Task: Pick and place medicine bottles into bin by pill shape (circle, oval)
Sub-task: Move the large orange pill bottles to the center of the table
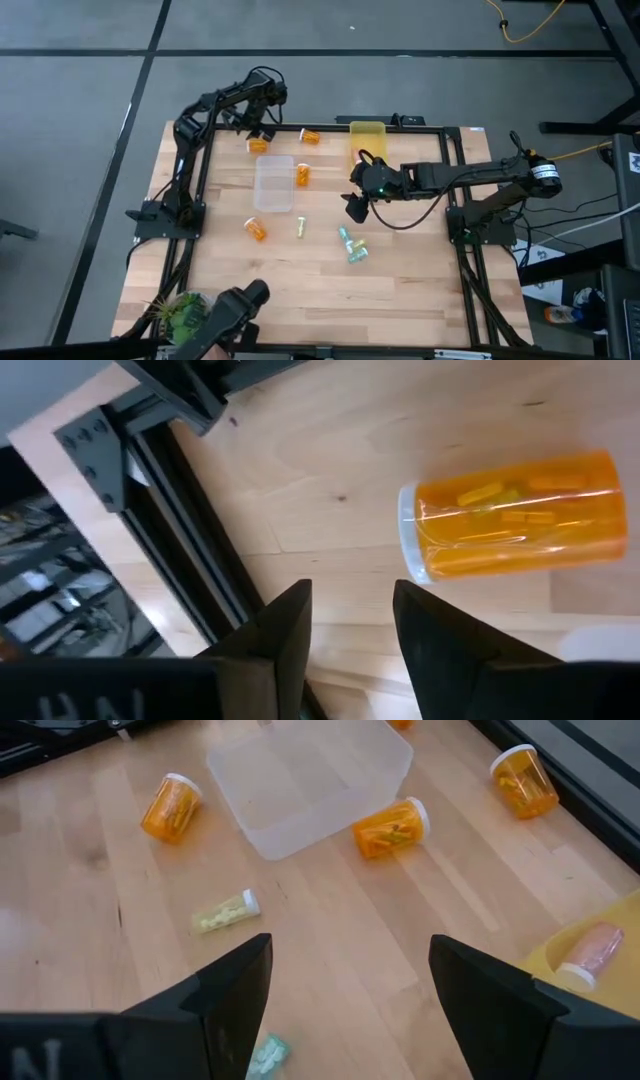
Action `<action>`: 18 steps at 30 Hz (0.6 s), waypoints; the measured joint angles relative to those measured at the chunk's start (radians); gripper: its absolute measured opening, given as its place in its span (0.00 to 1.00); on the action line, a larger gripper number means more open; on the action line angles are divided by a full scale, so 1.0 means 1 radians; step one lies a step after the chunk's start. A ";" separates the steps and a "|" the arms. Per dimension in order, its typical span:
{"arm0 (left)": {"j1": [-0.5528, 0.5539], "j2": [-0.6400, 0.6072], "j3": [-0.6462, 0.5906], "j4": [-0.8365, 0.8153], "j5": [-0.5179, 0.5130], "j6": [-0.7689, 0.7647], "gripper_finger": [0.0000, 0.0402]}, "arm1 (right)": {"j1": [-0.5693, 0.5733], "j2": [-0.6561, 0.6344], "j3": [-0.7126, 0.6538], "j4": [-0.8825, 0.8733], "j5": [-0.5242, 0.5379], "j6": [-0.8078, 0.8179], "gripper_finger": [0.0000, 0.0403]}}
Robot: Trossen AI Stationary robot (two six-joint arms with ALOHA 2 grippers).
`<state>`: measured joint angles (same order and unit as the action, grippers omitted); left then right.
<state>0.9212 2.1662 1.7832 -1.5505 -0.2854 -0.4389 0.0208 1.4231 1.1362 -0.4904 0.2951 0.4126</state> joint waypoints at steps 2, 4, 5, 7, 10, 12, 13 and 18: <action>0.014 0.000 0.006 -0.001 0.025 0.018 0.34 | 0.000 0.000 0.000 0.000 0.000 -0.001 0.67; 0.023 0.000 0.015 -0.003 0.048 0.056 0.34 | 0.000 0.000 0.000 0.000 0.001 -0.002 0.67; 0.025 0.000 0.017 -0.008 0.058 0.082 0.34 | 0.000 0.000 0.000 0.000 0.001 -0.003 0.67; 0.028 0.000 0.017 -0.013 0.065 0.130 0.34 | 0.000 0.000 0.000 0.000 0.001 -0.008 0.67; 0.028 0.000 0.017 -0.013 0.070 0.173 0.34 | 0.000 0.000 0.000 0.000 0.001 -0.026 0.67; 0.027 0.000 0.017 -0.020 0.070 0.245 0.34 | 0.000 0.000 0.000 0.000 0.001 -0.027 0.67; 0.027 0.000 0.017 -0.020 0.070 0.265 0.34 | 0.000 0.000 0.000 0.000 0.001 -0.028 0.67; 0.022 0.000 0.018 -0.009 0.070 0.308 0.34 | 0.000 0.000 0.000 0.000 0.002 -0.030 0.67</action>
<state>0.9428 2.1662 1.8008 -1.5597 -0.2156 -0.1307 0.0208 1.4231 1.1362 -0.4904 0.2966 0.3823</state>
